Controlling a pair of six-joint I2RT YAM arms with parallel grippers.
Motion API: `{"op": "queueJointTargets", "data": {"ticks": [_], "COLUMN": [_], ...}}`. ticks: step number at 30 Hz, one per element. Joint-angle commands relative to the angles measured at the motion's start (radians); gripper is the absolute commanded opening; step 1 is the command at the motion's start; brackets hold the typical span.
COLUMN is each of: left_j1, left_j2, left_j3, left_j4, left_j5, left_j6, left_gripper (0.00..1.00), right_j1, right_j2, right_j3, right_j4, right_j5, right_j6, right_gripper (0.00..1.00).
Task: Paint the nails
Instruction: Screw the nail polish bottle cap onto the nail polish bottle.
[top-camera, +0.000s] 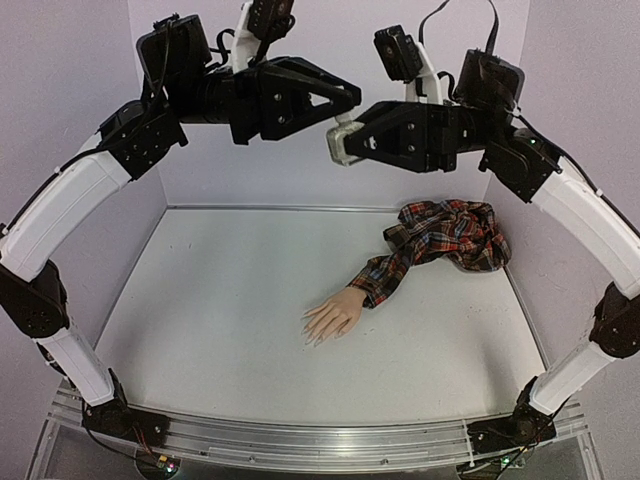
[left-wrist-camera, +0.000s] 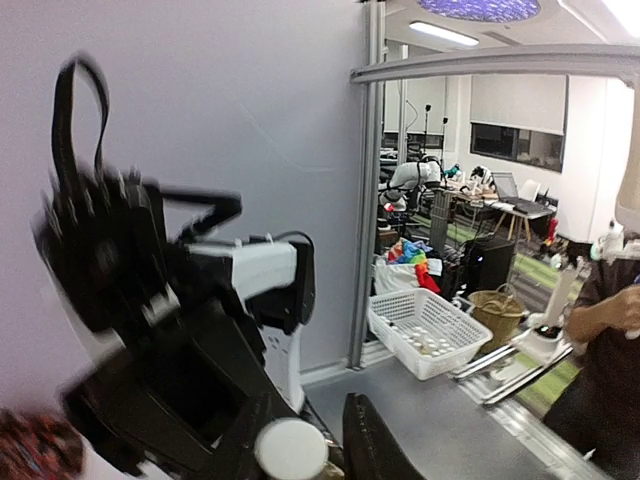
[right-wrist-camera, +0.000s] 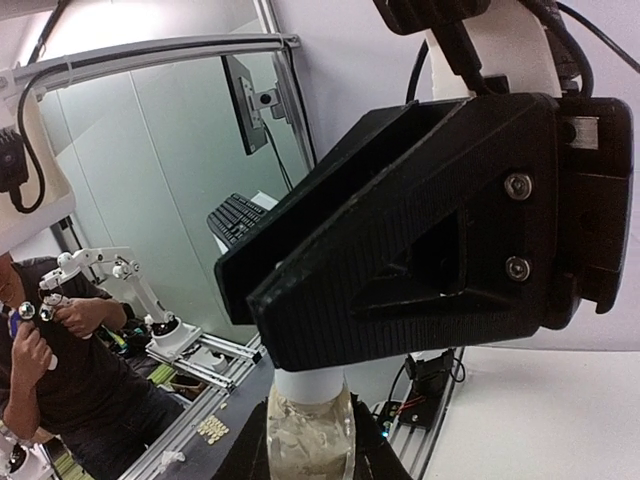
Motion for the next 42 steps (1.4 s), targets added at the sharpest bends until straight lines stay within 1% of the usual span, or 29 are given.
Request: {"op": "queueJointTargets", "data": {"ticks": [1, 3, 5, 7, 10, 11, 12, 16, 20, 23, 25, 27, 29, 31, 34, 37, 39, 42], "left_j1": [-0.025, -0.016, -0.007, -0.003, -0.001, 0.0, 0.001, 0.009, 0.039, 0.069, 0.071, 0.072, 0.072, 0.072, 0.072, 0.072, 0.072, 0.072], "left_j2": [0.062, 0.03, -0.001, -0.024, -0.073, -0.09, -0.107, -0.169, -0.281, -0.353, -0.372, -0.366, -0.335, -0.295, -0.213, -0.113, -0.062, -0.029], "left_j3": [-0.088, -0.115, -0.136, -0.142, -0.176, -0.196, -0.215, -0.289, -0.444, -0.527, -0.533, -0.502, -0.431, -0.34, -0.172, -0.035, 0.021, 0.043], "left_j4": [-0.194, -0.163, -0.135, -0.129, -0.118, -0.105, -0.094, -0.069, 0.033, 0.095, 0.083, 0.035, -0.051, -0.148, -0.334, -0.51, -0.61, -0.656], "left_j5": [-0.061, -0.078, -0.098, -0.116, -0.189, -0.223, -0.276, -0.53, -0.738, -0.765, -0.806, -0.839, -0.853, -0.849, -0.843, -0.821, -0.807, -0.787], "left_j6": [0.005, -0.003, -0.007, -0.003, 0.005, 0.001, -0.006, -0.05, -0.162, -0.234, -0.287, -0.346, -0.397, -0.428, -0.45, -0.452, -0.448, -0.441], "left_gripper": [0.44, 0.55, 0.62, 0.76, 0.9, 0.96, 0.99, 1.0, 1.0, 0.99, 0.96, 0.92, 0.88, 0.84, 0.83, 0.81, 0.79, 0.75], "right_j1": [-0.004, -0.004, -0.004, -0.003, -0.004, -0.004, -0.004, -0.004, -0.004, 0.005, 0.034, 0.067, 0.098, 0.123, 0.148, 0.17, 0.181, 0.186], "right_j2": [-0.058, -0.072, -0.081, -0.092, -0.13, -0.146, -0.163, -0.224, -0.274, -0.29, -0.293, -0.285, -0.265, -0.239, -0.195, -0.15, -0.136, -0.125], "right_j3": [-0.01, -0.036, -0.057, -0.089, -0.15, -0.171, -0.192, -0.258, -0.304, -0.319, -0.32, -0.314, -0.301, -0.28, -0.25, -0.232, -0.233, -0.234], "right_j4": [0.157, 0.155, 0.155, 0.151, 0.14, 0.124, 0.101, 0.022, -0.052, -0.139, -0.217, -0.273, -0.317, -0.35, -0.385, -0.411, -0.412, -0.41], "right_j5": [0.236, 0.244, 0.246, 0.262, 0.308, 0.335, 0.373, 0.503, 0.619, 0.718, 0.844, 0.982, 1.107, 1.219, 1.334, 1.395, 1.416, 1.422], "right_j6": [-0.016, -0.026, -0.029, -0.036, -0.068, -0.087, -0.113, -0.197, -0.277, -0.37, -0.457, -0.526, -0.582, -0.638, -0.686, -0.727, -0.743, -0.742], "right_gripper": [0.0, 0.0, 0.0, 0.0, 0.0, 0.0, 0.0, 0.0, 0.0, 0.0, 0.0, 0.0, 0.0, 0.0, 0.0, 0.0, 0.0, 0.0]}}
